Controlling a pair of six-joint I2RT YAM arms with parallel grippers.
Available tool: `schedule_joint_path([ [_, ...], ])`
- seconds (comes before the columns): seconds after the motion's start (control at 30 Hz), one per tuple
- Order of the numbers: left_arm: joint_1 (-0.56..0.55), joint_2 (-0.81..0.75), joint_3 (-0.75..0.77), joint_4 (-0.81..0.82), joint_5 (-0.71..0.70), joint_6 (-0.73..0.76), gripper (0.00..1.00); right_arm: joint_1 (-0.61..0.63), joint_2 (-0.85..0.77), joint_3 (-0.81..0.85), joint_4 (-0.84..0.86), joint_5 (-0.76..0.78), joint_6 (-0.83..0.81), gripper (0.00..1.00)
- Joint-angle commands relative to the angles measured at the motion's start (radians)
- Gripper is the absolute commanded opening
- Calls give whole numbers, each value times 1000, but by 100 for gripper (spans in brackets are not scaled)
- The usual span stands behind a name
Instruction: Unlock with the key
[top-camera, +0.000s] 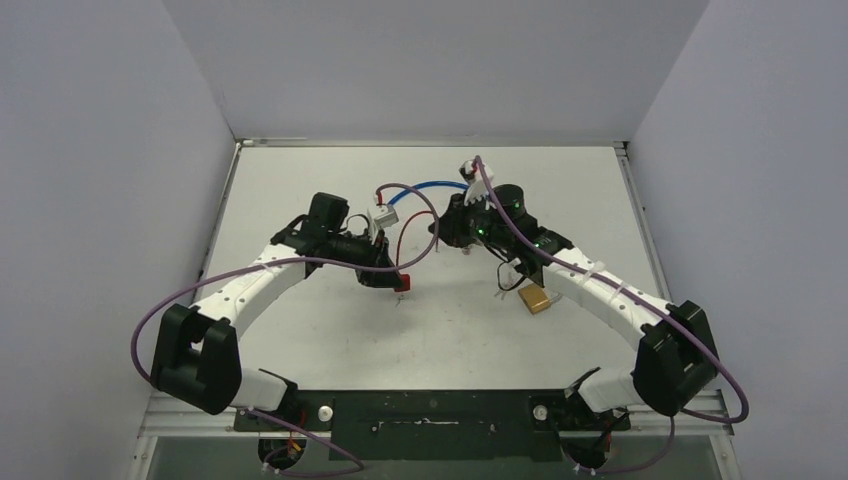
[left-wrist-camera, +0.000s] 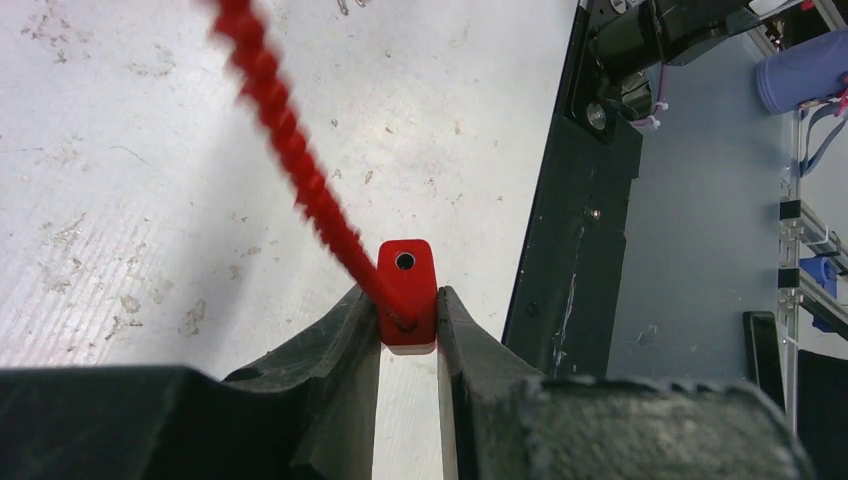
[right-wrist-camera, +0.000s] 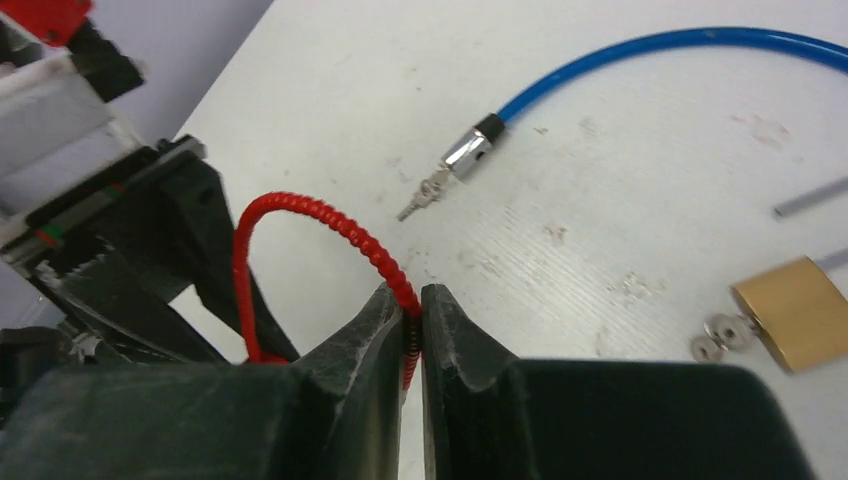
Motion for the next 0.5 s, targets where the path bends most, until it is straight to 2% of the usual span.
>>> schedule_joint_path([
  [0.0,4,-37,-39,81,40,-62,0,-81,-111,-34,4,60,-37,14],
  [0.1,5,-33,-57,113,42,-86,0,-98,-138,-61,-48,75,-88,25],
  [0.3,7,29,-50,148,-17,-153,0,-110,-164,-73,-96,146,-60,64],
  [0.47,6,108,-21,153,-90,-266,1,-118,-181,-30,-192,307,-3,77],
])
